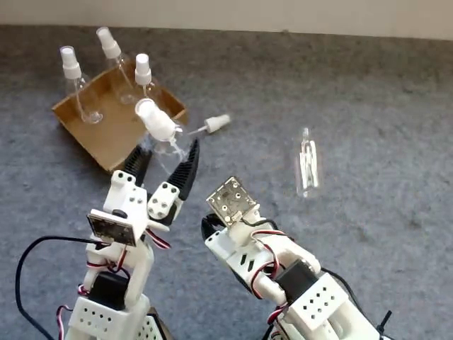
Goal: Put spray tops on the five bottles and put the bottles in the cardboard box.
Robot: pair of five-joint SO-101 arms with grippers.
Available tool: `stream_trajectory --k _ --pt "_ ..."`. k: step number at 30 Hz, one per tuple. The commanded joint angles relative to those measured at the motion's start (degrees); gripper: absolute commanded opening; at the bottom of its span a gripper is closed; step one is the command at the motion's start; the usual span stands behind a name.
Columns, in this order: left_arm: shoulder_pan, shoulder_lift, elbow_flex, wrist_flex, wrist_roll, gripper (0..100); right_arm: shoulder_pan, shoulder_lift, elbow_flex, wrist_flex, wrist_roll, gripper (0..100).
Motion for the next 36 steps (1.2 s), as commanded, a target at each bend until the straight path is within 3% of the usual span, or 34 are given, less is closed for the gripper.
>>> stream_trajectory --k 1,13,20,23,28,36 --pt "2.07 -0.92 1.27 -1.23 0.44 8 -0.48 -0.48 -0.40 -1.27 -0.26 0.8" --pt "7.69 -0.92 1.27 7.21 0.62 8 -0.48 -0.48 3.82 -1.98 -0.79 0.8" --pt "7.96 -0.92 1.27 7.74 0.79 8 -0.40 -8.66 9.27 -12.97 -13.54 0.5" --pt "7.96 -0.92 1.27 7.74 1.23 8 -0.48 -17.89 15.52 -16.84 -12.22 0.5" --pt "7.78 -0.92 1.27 8.70 9.93 8 -0.48 -34.51 25.19 -17.98 -9.58 0.5" --pt "12.26 -0.92 1.10 13.80 10.29 8 -0.40 -31.69 27.74 -18.07 -9.49 0.5"
